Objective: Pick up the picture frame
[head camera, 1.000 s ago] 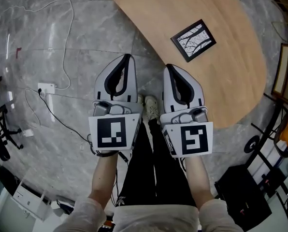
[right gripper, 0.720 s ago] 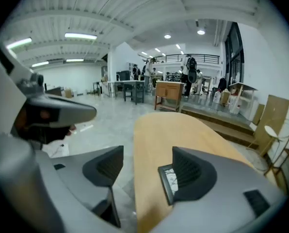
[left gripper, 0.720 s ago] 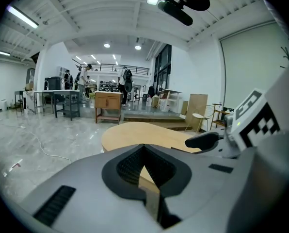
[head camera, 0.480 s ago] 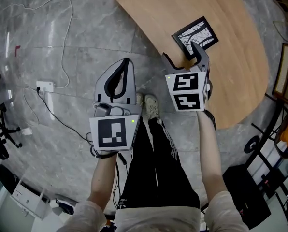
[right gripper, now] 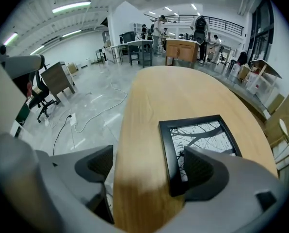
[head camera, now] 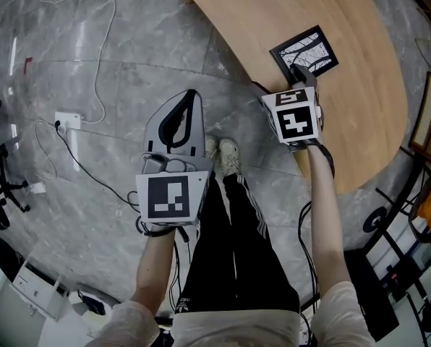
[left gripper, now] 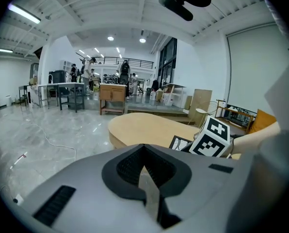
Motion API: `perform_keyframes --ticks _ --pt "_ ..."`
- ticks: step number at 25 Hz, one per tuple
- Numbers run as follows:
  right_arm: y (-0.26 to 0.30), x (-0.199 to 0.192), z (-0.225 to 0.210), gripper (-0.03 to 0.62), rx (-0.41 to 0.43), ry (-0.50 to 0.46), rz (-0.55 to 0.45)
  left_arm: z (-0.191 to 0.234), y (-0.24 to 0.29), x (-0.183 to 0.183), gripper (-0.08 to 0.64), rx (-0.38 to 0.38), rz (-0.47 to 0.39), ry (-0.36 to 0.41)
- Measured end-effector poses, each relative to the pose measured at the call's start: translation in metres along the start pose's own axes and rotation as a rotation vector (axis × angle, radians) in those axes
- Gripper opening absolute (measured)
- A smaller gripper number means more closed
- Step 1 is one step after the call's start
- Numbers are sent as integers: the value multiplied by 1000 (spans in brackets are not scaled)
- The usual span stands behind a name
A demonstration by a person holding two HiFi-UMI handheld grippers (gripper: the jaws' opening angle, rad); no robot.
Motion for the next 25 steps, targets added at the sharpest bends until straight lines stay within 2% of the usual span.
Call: perform_keyframes --ticks 10,21,25 --pt "2 -3 21 460 -30 -163 54 2 -5 -9 -2 17 18 -22" --pt "0 -5 71 459 -71 -213 65 15 -18 -10 -2 60 22 -36" --pt "0 -6 85 457 -91 -229 80 26 -27 -17 -2 78 48 -29"
Point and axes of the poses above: the fingertips, and each gripper's own axes: y forward along the fingers, z to its left, x out of its top, the point moved 8 cm from there along -y, backward along the fingers, and after that the axes turned 4 degrees about -x, right-handed, at the moved point
